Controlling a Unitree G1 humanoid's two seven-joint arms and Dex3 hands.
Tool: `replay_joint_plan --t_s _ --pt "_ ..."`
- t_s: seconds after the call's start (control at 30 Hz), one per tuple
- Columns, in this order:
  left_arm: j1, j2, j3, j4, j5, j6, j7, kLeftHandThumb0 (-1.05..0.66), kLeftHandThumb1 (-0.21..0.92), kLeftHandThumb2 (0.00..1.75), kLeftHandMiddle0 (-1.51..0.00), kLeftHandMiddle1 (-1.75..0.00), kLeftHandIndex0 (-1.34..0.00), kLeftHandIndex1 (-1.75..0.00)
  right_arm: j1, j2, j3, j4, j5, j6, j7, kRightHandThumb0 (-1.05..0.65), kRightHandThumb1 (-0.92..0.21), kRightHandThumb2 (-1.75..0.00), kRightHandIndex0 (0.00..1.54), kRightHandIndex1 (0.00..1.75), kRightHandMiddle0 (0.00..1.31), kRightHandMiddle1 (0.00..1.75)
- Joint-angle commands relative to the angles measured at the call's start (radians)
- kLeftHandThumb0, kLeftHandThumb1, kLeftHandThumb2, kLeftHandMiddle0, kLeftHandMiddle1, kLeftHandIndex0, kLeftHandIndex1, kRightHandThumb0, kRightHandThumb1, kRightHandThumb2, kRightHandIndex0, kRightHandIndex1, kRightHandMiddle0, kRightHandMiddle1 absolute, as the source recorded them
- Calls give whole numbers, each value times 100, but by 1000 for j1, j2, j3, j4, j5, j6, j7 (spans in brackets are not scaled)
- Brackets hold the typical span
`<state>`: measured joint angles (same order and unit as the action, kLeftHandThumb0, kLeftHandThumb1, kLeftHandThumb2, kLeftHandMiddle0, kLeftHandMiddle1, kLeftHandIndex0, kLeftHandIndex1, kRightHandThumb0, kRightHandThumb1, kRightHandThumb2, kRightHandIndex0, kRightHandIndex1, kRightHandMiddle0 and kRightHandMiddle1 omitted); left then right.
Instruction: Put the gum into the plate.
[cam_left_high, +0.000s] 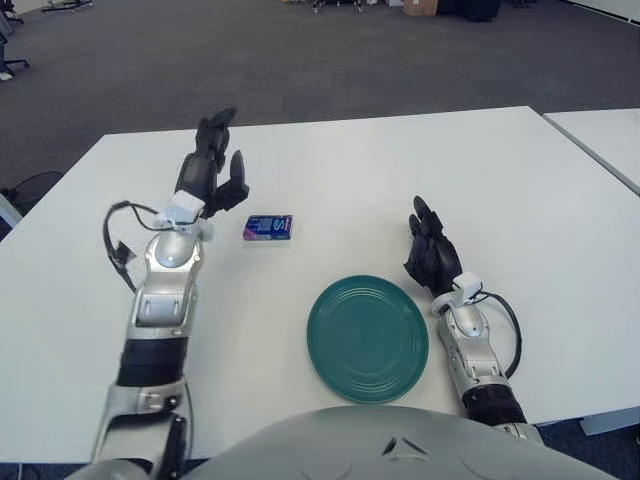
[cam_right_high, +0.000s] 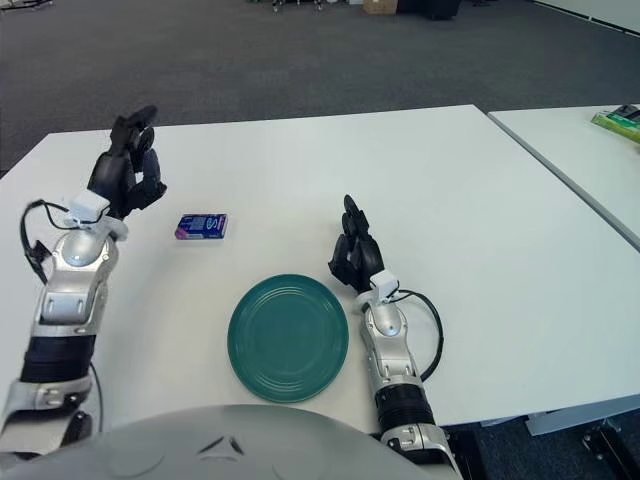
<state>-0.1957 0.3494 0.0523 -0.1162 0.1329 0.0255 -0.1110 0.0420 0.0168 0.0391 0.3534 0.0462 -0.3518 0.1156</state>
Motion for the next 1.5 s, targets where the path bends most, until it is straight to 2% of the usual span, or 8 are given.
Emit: replay_joint_plan --t_s 0.0,0.23,0.37,0.57,0.67,1.03,1.23,1.47 --pt "-70 103 -51 84 98 -18 -61 -104 92 75 -19 -1 0 -65 77 18 1 126 -1 88 -9 -73 -92 -104 0 0 0 9" --pt "-188 188 -191 301 288 -131 -68 -105 92 62 -17 0 0 -77 71 16 -2 144 -2 86 -9 -71 -92 -104 0 0 0 7" --pt "-247 239 -300 468 408 -238 -77 -105 92 57 -17 0 0 -83 68 15 -3 153 -3 83 -7 -71 -92 -104 0 0 0 6" --pt "-302 290 -441 642 531 -392 -121 -105 92 54 -17 0 0 -89 66 14 -8 162 4 85 -3 -71 -92 -104 0 0 0 4" --pt "-319 297 -472 694 552 -444 -131 -105 92 51 -16 0 0 -87 66 16 -13 162 9 89 -4 -70 -92 -104 0 0 0 5" --pt "-394 256 -560 894 637 -510 -97 -105 92 42 -11 0 0 -75 71 19 -22 158 11 97 -9 -73 -92 -102 3 0 0 15" --pt "-434 194 -624 1069 683 -532 -23 -104 92 38 -11 0 0 -77 77 12 -23 159 10 102 -2 -73 -92 -102 4 0 0 17" --pt "-452 160 -661 1174 683 -551 10 -102 92 33 -12 0 0 -81 76 4 -26 161 7 109 -4 -72 -92 -102 3 0 0 15"
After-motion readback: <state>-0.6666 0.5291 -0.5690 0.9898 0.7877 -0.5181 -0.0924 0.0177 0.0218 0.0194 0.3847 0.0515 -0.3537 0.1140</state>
